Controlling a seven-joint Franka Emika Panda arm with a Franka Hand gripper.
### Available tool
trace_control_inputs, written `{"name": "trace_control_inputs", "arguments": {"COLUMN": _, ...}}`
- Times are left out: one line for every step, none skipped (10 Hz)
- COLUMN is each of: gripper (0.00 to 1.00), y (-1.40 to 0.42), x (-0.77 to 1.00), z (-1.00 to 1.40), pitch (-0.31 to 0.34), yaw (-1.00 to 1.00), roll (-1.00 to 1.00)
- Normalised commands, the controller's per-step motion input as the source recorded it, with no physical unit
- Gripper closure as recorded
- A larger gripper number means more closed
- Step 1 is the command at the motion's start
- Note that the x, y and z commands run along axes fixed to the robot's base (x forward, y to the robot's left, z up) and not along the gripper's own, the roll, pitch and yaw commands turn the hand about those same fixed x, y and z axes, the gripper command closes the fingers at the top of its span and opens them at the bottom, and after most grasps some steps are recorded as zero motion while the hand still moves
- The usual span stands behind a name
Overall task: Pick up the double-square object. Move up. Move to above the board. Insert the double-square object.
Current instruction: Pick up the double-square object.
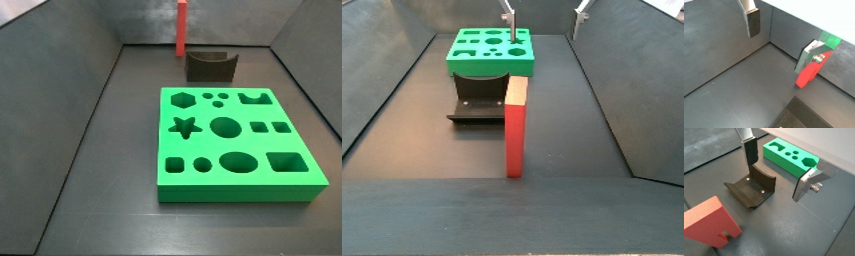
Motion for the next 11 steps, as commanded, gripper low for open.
{"name": "trace_control_inputs", "arguments": {"gripper": 0.0, "y": 0.21, "x": 0.18, "z": -0.07, "pitch": -0.004, "yaw": 0.0, "roll": 0.01}}
{"name": "trace_control_inputs", "arguments": {"gripper": 0.0, "y": 0.49, "x": 0.22, "z": -0.18, "pitch": -0.043, "yaw": -0.04, "roll": 0.0}}
{"name": "trace_control_inputs", "arguments": {"gripper": 0.0, "y": 0.67, "x": 0.13, "z": -0.22, "pitch": -0.066, "yaw": -0.27, "roll": 0.0}}
{"name": "trace_control_inputs", "arguments": {"gripper": 0.0, "y": 0.69, "x": 0.22, "z": -0.29, "pitch": -0.067, "yaw": -0.31, "roll": -0.02}}
{"name": "trace_control_inputs", "arguments": {"gripper": 0.0, "y": 0.65, "x": 0.18, "z": -0.27, "pitch": -0.091, "yaw": -0.37, "roll": -0.02}}
{"name": "trace_control_inputs", "arguments": {"gripper": 0.0, "y": 0.58, "x": 0.23, "z": -0.21, "pitch": -0.101, "yaw": -0.43, "roll": -0.04}}
{"name": "trace_control_inputs", "arguments": {"gripper": 0.0, "y": 0.51, "x": 0.24, "z": -0.14, "pitch": -0.104, "yaw": -0.5, "roll": -0.04}}
{"name": "trace_control_inputs", "arguments": {"gripper": 0.0, "y": 0.47, "x": 0.14, "z": -0.16, "pitch": -0.114, "yaw": -0.54, "roll": -0.03}}
{"name": "trace_control_inputs", "arguments": {"gripper": 0.0, "y": 0.52, "x": 0.0, "z": -0.31, "pitch": -0.157, "yaw": -0.5, "roll": 0.0}}
{"name": "trace_control_inputs", "arguments": {"gripper": 0.0, "y": 0.55, "x": -0.09, "z": -0.56, "pitch": -0.224, "yaw": -0.41, "roll": 0.0}}
{"name": "trace_control_inputs", "arguments": {"gripper": 0.0, "y": 0.58, "x": -0.1, "z": -0.59, "pitch": -0.256, "yaw": -0.35, "roll": 0.0}}
